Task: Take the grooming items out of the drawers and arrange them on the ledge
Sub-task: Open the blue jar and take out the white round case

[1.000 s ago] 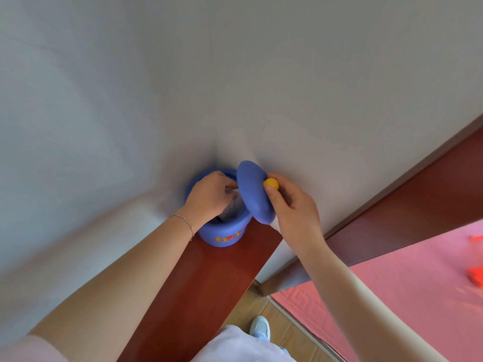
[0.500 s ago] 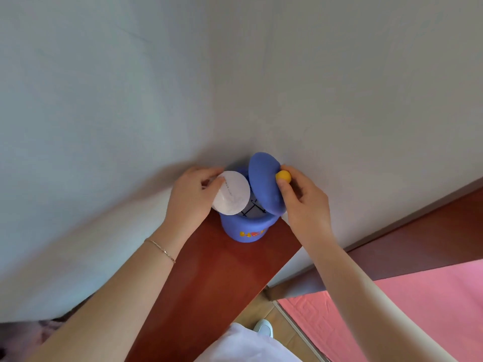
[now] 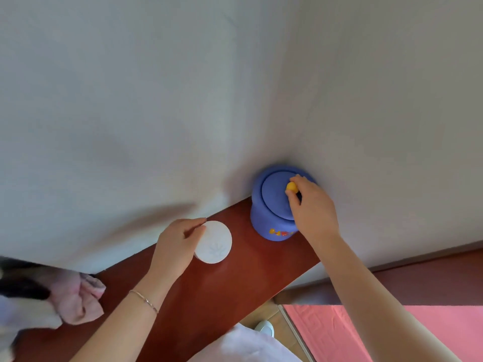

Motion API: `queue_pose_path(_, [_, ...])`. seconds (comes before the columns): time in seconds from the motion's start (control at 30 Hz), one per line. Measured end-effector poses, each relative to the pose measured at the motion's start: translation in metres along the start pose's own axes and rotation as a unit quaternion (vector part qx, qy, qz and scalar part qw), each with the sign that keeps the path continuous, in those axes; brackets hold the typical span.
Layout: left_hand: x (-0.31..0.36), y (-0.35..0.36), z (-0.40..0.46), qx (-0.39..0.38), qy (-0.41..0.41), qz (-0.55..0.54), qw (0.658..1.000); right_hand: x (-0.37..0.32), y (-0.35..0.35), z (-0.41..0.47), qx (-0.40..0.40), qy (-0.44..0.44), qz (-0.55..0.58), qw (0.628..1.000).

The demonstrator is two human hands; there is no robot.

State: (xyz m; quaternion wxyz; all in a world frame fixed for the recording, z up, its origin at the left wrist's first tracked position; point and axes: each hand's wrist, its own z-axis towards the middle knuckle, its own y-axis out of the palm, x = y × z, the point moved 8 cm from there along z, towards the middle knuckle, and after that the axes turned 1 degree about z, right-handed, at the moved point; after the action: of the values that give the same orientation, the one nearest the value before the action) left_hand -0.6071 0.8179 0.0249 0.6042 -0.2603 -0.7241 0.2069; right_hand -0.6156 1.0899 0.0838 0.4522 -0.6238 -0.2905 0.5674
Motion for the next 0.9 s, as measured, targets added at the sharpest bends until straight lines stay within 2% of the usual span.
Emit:
queue_pose_path(0.2, [-0.048,0.003,-0.009,-0.01,-0.046,0.008,0.999,0.002,0.007,0.002,0.008,0.002,-0.016,1.0])
queue_pose_path(0.47, [-0.073,0.012,-0.015,-0.003,-0.05,0.008,0.999,0.001,0.008,-0.005,0.051,-0.002,0.017,0.999])
queue_pose_path(0.83, [-0.089,0.022,-0.017,0.044,-0.03,0.067,0.996,0.003,0.014,-0.008,-0.006,-0.013,0.037,0.999])
queue_pose_path(0.9, [-0.09,0.024,-0.017,0.047,-0.025,0.07,0.996,0.001,0.01,-0.013,0.006,-0.017,0.034,0.999])
